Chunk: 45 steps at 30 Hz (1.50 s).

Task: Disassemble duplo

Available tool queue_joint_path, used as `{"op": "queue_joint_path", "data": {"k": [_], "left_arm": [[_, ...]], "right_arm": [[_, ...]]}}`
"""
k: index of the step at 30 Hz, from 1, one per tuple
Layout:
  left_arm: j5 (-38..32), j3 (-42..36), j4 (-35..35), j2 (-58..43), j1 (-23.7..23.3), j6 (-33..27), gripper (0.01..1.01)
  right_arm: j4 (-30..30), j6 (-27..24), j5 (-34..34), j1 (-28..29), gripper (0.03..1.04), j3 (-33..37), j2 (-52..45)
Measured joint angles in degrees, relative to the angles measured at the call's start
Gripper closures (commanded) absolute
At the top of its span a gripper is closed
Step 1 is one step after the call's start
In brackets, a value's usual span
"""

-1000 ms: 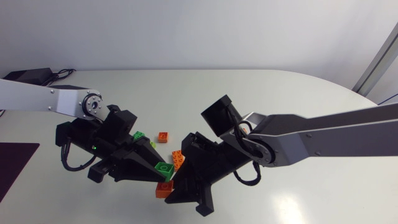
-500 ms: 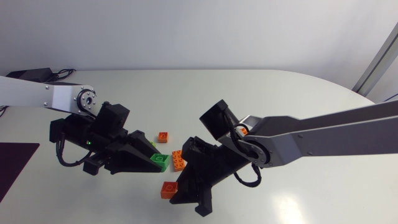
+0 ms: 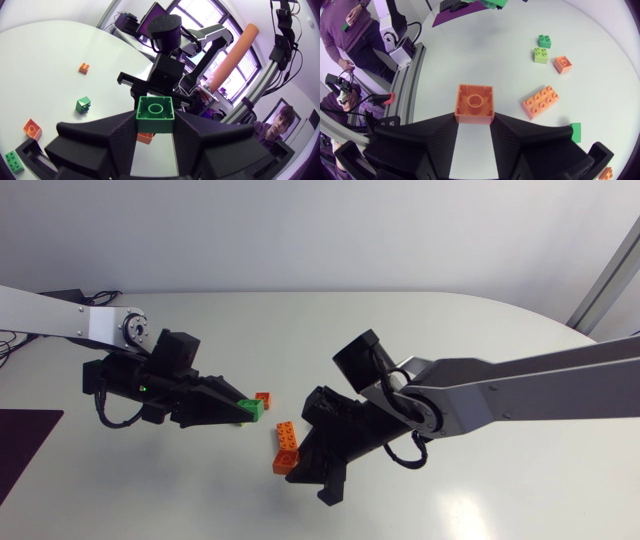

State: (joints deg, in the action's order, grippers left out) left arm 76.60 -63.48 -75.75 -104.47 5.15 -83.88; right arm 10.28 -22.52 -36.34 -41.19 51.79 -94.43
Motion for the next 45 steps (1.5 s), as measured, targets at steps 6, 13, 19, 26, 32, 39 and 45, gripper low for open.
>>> {"op": "queue_joint_path", "data": {"k": [6, 13, 19, 26, 32, 39, 45], "left_arm": [[0.0, -6.32, -0.07, -5.84, -4.81, 5.66, 0.908], [0.0, -11.02, -0.09, -6.51, -7.08, 16.0, 0.908], [-3.5, -18.53, -0.11, -6.67, -7.06, 30.86, 0.897], [-19.89, -25.2, 4.35, -6.95, -5.81, 47.67, 0.898], [-44.22, -22.73, 19.58, -5.38, -0.28, 58.58, 0.898], [-57.0, -11.08, 39.1, -3.19, 5.99, 61.96, 0.9], [-68.15, 6.38, 62.14, 0.28, 15.8, 62.1, 0.9]], "right_arm": [[-1.64, 0.2, 0.74, 1.55, 0.81, 0.02, 0.85], [-2.97, 0.22, 1.05, 3.1, 0.81, 0.02, 0.85], [-3.23, 0.22, 1.07, 4.09, 0.81, 0.02, 0.85], [-3.67, 0.26, 2.36, 5.66, 0.81, 0.0, 0.85], [-6.4, 0.5, 7.37, 7.06, 0.81, -0.44, 1.6], [-10.36, 0.92, 18.49, 7.82, 0.81, -1.31, 2.91], [-14.21, 0.63, 27.06, 8.24, 0.82, -2.54, 1.68]]}}
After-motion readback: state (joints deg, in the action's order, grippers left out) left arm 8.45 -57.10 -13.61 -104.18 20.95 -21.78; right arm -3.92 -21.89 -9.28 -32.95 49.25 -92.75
